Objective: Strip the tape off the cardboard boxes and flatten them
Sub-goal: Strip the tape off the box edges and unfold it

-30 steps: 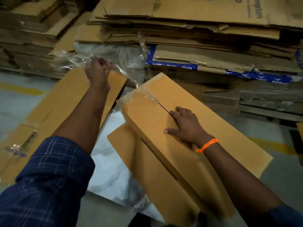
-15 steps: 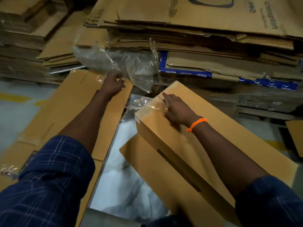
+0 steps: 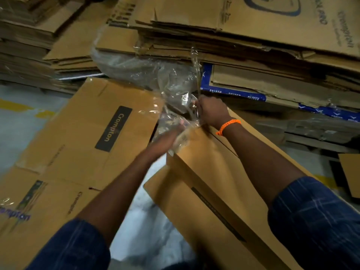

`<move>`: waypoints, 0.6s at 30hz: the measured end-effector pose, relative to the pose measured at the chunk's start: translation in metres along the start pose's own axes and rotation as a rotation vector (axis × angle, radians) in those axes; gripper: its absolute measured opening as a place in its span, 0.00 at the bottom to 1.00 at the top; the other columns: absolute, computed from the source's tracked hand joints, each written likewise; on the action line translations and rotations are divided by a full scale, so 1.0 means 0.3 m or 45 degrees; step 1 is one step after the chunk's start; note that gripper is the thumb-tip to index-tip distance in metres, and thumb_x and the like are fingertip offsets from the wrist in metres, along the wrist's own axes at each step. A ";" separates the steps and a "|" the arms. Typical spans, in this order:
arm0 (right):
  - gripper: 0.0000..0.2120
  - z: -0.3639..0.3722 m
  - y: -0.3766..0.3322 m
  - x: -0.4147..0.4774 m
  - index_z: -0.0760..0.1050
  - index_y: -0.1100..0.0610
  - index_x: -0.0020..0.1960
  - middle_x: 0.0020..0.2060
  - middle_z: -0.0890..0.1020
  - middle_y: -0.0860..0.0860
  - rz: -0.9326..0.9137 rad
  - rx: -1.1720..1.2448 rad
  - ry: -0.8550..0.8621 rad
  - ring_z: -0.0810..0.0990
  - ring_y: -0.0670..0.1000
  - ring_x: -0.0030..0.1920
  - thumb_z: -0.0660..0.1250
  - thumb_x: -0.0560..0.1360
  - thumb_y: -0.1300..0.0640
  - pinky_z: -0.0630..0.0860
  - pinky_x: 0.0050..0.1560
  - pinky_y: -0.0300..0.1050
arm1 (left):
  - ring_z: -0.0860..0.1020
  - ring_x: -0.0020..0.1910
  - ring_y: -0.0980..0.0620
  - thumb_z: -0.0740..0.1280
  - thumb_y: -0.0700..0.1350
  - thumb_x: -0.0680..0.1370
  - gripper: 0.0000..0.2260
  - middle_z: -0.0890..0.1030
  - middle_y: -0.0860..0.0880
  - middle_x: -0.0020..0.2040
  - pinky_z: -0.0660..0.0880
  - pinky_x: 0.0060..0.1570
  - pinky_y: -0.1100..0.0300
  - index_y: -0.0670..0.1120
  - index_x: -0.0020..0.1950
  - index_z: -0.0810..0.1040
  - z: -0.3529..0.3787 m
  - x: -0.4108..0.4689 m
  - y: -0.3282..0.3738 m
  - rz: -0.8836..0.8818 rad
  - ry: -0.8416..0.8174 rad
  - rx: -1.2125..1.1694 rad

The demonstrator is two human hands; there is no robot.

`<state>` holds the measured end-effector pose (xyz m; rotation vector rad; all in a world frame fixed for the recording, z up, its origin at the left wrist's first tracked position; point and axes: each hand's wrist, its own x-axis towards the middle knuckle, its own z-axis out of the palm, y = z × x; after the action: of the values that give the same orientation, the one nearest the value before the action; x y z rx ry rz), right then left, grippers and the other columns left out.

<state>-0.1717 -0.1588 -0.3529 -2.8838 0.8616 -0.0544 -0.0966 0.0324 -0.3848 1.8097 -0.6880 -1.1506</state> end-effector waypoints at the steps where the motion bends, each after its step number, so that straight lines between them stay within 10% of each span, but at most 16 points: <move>1: 0.08 0.011 -0.013 0.009 0.78 0.59 0.55 0.46 0.84 0.58 -0.016 0.005 -0.001 0.83 0.61 0.46 0.64 0.80 0.56 0.78 0.47 0.53 | 0.70 0.73 0.47 0.53 0.69 0.80 0.32 0.72 0.47 0.75 0.65 0.65 0.53 0.52 0.77 0.69 0.058 -0.020 -0.038 0.065 0.023 0.159; 4: 0.10 0.067 -0.049 0.025 0.81 0.62 0.53 0.43 0.84 0.58 -0.056 0.243 0.012 0.83 0.59 0.43 0.63 0.82 0.57 0.77 0.42 0.48 | 0.78 0.60 0.48 0.57 0.76 0.73 0.37 0.79 0.45 0.67 0.71 0.57 0.56 0.52 0.72 0.73 0.117 -0.036 -0.115 0.173 0.156 0.313; 8: 0.18 0.125 -0.072 -0.001 0.78 0.64 0.47 0.37 0.77 0.57 0.444 1.316 0.143 0.75 0.49 0.33 0.61 0.84 0.51 0.71 0.30 0.37 | 0.79 0.59 0.47 0.52 0.80 0.68 0.42 0.82 0.48 0.62 0.74 0.55 0.53 0.54 0.70 0.73 0.127 -0.038 -0.135 0.180 0.184 0.354; 12: 0.14 0.129 -0.064 -0.010 0.78 0.61 0.51 0.40 0.76 0.59 0.654 1.896 0.034 0.77 0.50 0.36 0.66 0.81 0.49 0.78 0.32 0.41 | 0.82 0.51 0.47 0.63 0.72 0.74 0.30 0.85 0.49 0.52 0.79 0.50 0.52 0.54 0.67 0.74 0.136 -0.015 -0.173 0.247 0.372 0.600; 18: 0.19 0.108 -0.069 -0.031 0.78 0.59 0.46 0.42 0.82 0.59 0.301 1.436 0.060 0.79 0.50 0.43 0.64 0.80 0.42 0.77 0.52 0.61 | 0.80 0.39 0.38 0.57 0.52 0.86 0.17 0.83 0.40 0.39 0.67 0.35 0.55 0.43 0.52 0.81 0.156 0.019 -0.163 0.491 0.557 0.795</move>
<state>-0.1658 -0.1329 -0.3821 -1.7301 0.7966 -0.4271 -0.1364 0.0339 -0.4398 2.2028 -1.1449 -0.2684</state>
